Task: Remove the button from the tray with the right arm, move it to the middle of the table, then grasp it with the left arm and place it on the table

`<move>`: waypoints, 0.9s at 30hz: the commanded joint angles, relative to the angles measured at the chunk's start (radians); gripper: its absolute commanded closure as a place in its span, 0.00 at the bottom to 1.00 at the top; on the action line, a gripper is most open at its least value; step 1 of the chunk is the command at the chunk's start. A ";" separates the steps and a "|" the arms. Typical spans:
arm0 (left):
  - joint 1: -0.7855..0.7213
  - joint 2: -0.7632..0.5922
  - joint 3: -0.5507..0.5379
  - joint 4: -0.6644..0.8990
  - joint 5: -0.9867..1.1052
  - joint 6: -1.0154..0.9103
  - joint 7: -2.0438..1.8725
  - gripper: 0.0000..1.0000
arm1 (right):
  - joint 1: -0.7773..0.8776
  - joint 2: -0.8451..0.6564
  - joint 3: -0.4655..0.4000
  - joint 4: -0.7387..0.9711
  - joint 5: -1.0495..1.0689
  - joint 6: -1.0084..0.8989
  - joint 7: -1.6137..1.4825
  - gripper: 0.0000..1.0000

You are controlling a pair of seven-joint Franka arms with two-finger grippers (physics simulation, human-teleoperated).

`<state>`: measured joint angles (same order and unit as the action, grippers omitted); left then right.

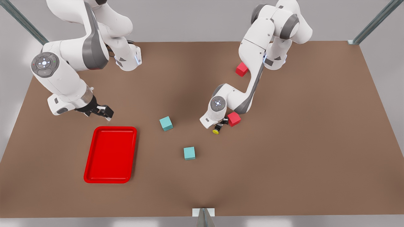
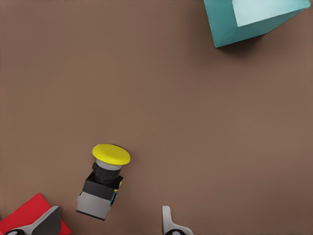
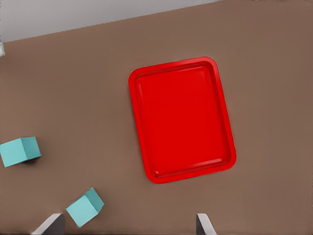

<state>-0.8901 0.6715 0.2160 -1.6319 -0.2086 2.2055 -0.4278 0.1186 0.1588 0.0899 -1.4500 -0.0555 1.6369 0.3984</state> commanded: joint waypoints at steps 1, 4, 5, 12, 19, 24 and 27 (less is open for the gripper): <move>0.002 -0.001 0.011 0.000 0.008 0.000 0.288 0.00 | -0.013 0.008 -0.001 0.000 0.002 -0.014 -0.374 0.00; 0.016 0.025 0.013 0.000 0.008 -0.020 0.374 0.00 | -0.011 0.021 0.001 -0.004 0.000 -0.020 -0.374 0.00; 0.013 0.033 0.011 0.000 0.008 -0.020 0.370 0.00 | -0.011 0.022 0.001 -0.004 -0.001 -0.020 -0.375 0.00; 0.014 0.076 -0.013 0.001 0.002 -0.009 0.537 0.00 | -0.013 0.031 0.001 -0.003 -0.001 -0.017 -0.369 0.00; 0.013 0.083 -0.015 0.000 -0.020 -0.010 0.554 0.00 | -0.011 0.036 0.001 -0.001 0.000 -0.015 -0.368 0.00; 0.014 0.085 -0.013 0.000 -0.021 -0.018 0.554 0.25 | -0.007 0.042 0.001 -0.001 0.000 -0.014 -0.365 0.00; 0.023 0.088 -0.015 0.000 -0.021 -0.020 0.555 0.33 | -0.007 0.044 0.001 -0.001 0.000 -0.015 -0.365 0.00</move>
<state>-0.8709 0.7588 0.2013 -1.6326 -0.2298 2.1906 -0.0241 0.1125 0.2024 0.0904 -1.4516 -0.0563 1.6222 0.1130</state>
